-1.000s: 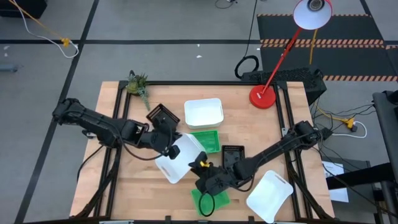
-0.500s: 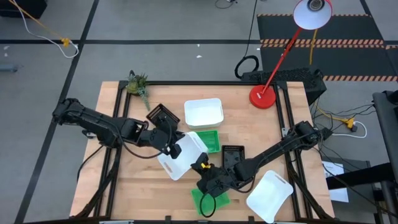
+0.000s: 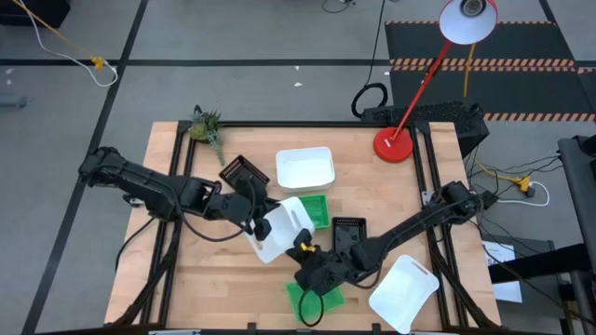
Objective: Stack baskets by color
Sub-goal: Stack the bottom left white bin on the top white bin
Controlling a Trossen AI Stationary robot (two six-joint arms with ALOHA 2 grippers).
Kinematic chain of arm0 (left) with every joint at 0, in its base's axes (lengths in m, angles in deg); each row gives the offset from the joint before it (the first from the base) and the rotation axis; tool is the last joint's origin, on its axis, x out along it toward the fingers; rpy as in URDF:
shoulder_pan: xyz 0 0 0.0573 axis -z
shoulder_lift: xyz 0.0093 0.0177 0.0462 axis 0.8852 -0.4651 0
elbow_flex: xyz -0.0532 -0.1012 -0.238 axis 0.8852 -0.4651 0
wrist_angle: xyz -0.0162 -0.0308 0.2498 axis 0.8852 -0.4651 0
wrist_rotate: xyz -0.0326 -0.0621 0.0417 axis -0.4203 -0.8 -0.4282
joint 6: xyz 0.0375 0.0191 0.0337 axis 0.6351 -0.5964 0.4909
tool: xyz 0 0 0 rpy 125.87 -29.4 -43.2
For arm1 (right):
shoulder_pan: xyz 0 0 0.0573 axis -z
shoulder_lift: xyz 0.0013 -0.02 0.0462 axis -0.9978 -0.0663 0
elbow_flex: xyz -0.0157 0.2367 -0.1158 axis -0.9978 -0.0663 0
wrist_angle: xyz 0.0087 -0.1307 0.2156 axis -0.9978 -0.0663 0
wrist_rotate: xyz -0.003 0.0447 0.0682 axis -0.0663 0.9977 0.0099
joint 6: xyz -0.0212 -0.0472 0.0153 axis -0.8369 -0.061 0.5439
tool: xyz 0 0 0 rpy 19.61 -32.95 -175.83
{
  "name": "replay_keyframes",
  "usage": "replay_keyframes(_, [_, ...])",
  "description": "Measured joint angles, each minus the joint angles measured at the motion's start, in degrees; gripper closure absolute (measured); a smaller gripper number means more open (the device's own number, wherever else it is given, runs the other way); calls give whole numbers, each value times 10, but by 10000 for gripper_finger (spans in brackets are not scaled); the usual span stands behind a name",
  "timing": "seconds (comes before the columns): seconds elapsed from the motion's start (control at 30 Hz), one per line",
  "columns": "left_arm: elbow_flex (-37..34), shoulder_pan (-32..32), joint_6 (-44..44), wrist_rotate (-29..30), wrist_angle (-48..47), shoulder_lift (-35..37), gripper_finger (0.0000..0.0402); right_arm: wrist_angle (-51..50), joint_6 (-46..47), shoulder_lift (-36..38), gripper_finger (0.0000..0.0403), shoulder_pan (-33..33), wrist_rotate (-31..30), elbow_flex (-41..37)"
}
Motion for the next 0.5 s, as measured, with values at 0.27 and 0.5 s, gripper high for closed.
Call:
replay_keyframes(0.27, [5,-15,32,-19,19,21,395,108,36,4,306,-18,-29,0])
replay_keyframes(0.5, [5,-16,43,-13,16,28,393,123,120,9,261,-18,-40,0])
